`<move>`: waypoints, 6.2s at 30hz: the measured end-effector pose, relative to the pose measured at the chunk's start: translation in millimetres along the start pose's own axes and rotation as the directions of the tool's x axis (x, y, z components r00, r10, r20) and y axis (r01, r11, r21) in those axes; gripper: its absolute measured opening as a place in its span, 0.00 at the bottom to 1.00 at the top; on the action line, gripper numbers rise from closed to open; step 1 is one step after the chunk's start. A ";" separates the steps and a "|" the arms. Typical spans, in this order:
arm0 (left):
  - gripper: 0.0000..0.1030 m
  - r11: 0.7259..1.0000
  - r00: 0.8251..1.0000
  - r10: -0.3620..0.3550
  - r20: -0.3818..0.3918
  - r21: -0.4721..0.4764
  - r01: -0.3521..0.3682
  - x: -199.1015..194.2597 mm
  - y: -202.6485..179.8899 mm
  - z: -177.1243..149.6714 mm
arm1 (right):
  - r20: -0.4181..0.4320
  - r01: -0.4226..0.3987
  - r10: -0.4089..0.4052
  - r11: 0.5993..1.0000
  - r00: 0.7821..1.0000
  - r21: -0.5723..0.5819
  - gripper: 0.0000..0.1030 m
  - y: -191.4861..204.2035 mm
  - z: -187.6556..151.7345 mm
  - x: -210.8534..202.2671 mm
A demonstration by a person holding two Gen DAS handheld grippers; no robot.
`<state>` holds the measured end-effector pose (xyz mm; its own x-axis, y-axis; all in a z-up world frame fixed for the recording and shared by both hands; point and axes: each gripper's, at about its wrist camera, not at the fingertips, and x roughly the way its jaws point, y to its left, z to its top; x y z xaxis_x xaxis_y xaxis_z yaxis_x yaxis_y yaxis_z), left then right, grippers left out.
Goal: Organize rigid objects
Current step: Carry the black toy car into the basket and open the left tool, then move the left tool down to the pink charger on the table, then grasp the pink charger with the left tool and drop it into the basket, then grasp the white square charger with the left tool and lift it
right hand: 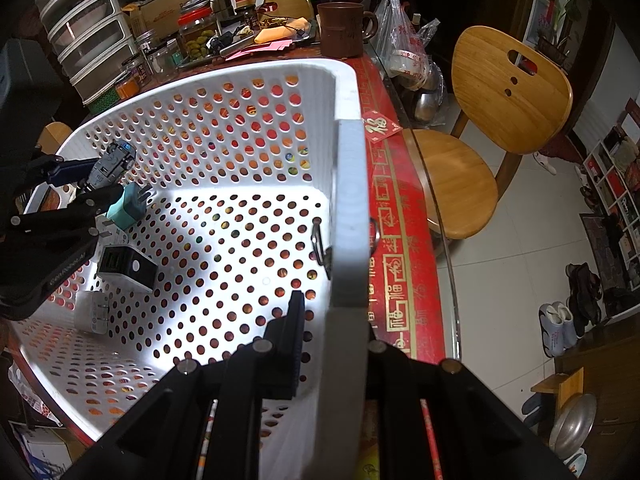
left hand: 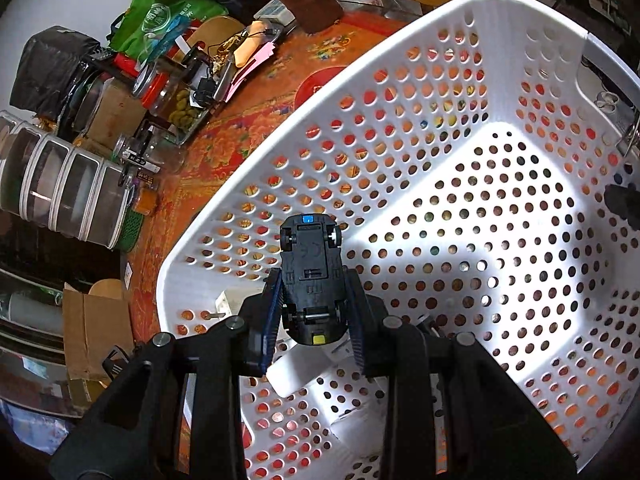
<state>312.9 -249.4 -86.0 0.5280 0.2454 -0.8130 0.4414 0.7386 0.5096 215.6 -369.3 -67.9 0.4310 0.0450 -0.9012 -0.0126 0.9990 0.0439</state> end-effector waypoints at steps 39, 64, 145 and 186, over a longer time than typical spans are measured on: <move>0.85 0.951 0.971 0.168 0.169 -0.288 -0.114 -70.1 157.5 -77.3 | -0.002 0.004 -0.004 1.000 1.000 -0.004 0.12 0.8 0.5 0.7; 0.63 0.776 0.981 -0.192 -0.035 -0.617 0.130 102.7 233.5 -211.7 | -0.003 0.008 -0.008 1.000 1.000 -0.008 0.12 2.5 2.1 -0.1; 0.91 0.980 0.977 -0.020 0.213 -0.190 0.062 -67.7 82.1 -55.2 | 0.001 0.009 -0.009 1.000 1.000 -0.017 0.13 5.8 2.4 -1.7; 0.51 0.823 0.950 -0.257 0.179 -0.475 0.313 90.0 147.0 -207.9 | 0.005 0.006 -0.006 1.000 1.000 -0.019 0.14 3.5 1.6 -1.8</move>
<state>274.5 11.8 -142.8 0.5176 -0.0696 -0.8528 0.1837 0.9825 0.0313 216.1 -365.9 -65.4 0.4356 0.0388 -0.8993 -0.0271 0.9992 0.0300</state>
